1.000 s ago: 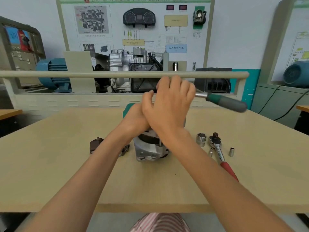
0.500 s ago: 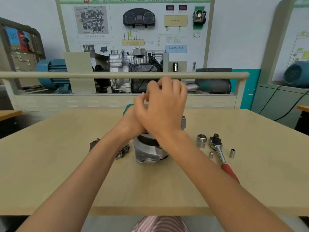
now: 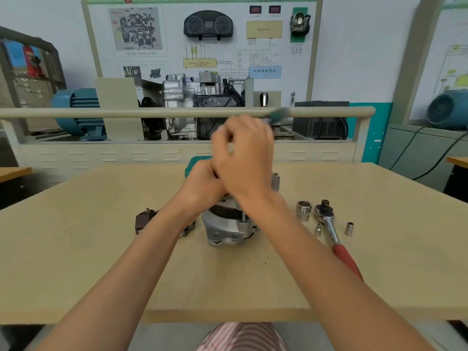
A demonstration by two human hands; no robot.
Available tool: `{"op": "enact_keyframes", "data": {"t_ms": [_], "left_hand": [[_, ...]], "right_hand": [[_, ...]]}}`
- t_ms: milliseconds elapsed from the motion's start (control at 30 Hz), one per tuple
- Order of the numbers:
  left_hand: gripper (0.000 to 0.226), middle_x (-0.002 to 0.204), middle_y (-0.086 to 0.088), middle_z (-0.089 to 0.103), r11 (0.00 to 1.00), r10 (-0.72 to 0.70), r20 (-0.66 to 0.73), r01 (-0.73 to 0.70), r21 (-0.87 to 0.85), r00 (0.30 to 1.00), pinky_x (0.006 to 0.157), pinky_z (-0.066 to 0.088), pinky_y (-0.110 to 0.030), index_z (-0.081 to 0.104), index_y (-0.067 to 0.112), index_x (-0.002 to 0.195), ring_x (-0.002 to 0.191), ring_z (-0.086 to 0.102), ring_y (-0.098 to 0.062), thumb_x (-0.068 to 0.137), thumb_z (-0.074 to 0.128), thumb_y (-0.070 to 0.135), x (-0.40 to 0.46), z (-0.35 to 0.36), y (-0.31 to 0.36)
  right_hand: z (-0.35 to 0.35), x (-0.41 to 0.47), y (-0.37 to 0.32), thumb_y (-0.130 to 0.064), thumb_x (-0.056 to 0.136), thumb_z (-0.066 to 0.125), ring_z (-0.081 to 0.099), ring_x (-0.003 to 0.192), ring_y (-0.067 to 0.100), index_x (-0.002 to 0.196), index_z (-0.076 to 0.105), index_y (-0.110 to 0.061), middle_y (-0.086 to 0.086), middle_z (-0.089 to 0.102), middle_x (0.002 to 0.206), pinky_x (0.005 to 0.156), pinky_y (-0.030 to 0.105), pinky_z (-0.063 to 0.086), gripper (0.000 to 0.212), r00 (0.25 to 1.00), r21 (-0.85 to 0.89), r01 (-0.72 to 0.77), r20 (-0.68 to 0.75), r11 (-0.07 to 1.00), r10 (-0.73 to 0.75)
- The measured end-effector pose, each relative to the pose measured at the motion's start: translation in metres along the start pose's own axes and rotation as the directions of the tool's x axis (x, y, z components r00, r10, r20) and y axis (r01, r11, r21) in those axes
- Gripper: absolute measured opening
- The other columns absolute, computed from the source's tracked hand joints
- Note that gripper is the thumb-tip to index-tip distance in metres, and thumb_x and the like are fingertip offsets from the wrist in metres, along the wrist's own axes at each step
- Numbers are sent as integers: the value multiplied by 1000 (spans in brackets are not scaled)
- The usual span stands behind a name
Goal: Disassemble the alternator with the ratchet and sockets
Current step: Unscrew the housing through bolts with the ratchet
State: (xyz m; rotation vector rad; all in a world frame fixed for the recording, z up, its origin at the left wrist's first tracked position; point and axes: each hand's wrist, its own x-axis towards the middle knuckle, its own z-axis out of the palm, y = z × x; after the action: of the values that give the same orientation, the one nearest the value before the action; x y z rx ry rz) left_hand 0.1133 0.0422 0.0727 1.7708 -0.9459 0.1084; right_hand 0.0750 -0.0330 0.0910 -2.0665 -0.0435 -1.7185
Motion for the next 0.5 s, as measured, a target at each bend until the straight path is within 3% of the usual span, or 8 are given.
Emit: {"op": "enact_keyframes", "data": {"t_ms": [33, 100, 200, 267, 333, 400, 433, 500], "left_hand": [[11, 71, -13, 66, 999, 5, -8, -5, 54, 1000, 57, 49, -37, 64, 0, 78, 66, 59, -10, 82, 58, -8, 2, 0, 0], [15, 70, -10, 66, 998, -5, -21, 7, 70, 1000, 56, 47, -31, 67, 8, 77, 65, 58, -9, 82, 59, -3, 2, 1, 0], [30, 61, 5, 68, 998, -38, 43, 41, -49, 998, 56, 50, -15, 70, 30, 59, 60, 63, 0, 78, 70, 6, -2, -2, -1], [12, 79, 3, 75, 990, -53, 129, 69, -125, 990, 66, 54, -15, 74, 30, 80, 77, 69, -5, 78, 74, 18, -3, -6, -1], [11, 85, 7, 75, 988, -44, 178, 69, -135, 983, 66, 50, -11, 74, 26, 89, 81, 69, -3, 79, 72, 20, -2, -9, -3], [11, 87, 4, 75, 990, -38, 169, 61, -127, 985, 70, 52, -12, 74, 23, 89, 83, 69, -5, 80, 71, 17, -1, -9, -2], [10, 85, 0, 75, 991, -30, 163, 50, -123, 986, 71, 53, -14, 74, 19, 87, 80, 69, -8, 81, 71, 13, -2, -9, -2], [14, 78, -12, 73, 995, -13, 119, 25, -99, 993, 66, 51, -21, 70, 12, 78, 70, 65, -13, 81, 66, -1, -2, -9, -1]], "right_hand": [[1, -5, 0, -27, 83, 39, 44, 71, 17, 67, 57, -12, 4, 52, 69, 79, 29, 31, 29, 996, -328, 69, -25, 942, -82], [0, -2, -1, -32, 84, 42, 46, 76, 20, 71, 61, -13, 2, 56, 74, 81, 33, 28, 30, 999, -531, 47, 18, 846, -44], [-6, 22, -2, -31, 86, 38, 38, 53, 14, 47, 40, -16, -5, 40, 49, 67, 31, 34, 41, 966, 92, -223, 156, 971, 207], [-10, 36, -1, -24, 92, 34, 34, 44, 15, 42, 31, -14, 1, 32, 41, 58, 27, 38, 52, 865, 575, -501, 362, 647, 348], [-11, 40, 3, -16, 96, 28, 35, 42, 14, 37, 29, -14, 4, 33, 37, 59, 23, 43, 60, 809, 742, -572, 441, 350, 388], [-12, 36, 5, -14, 97, 26, 38, 44, 14, 35, 32, -15, 1, 36, 37, 62, 23, 46, 62, 813, 798, -552, 450, 242, 370], [-12, 30, 3, -14, 97, 28, 38, 46, 15, 38, 35, -14, 1, 38, 40, 64, 24, 45, 59, 855, 790, -498, 379, 357, 355], [-7, 10, 1, -19, 89, 34, 40, 57, 16, 50, 43, -11, 2, 44, 53, 71, 28, 37, 41, 981, 416, -193, 87, 889, 172]]}}
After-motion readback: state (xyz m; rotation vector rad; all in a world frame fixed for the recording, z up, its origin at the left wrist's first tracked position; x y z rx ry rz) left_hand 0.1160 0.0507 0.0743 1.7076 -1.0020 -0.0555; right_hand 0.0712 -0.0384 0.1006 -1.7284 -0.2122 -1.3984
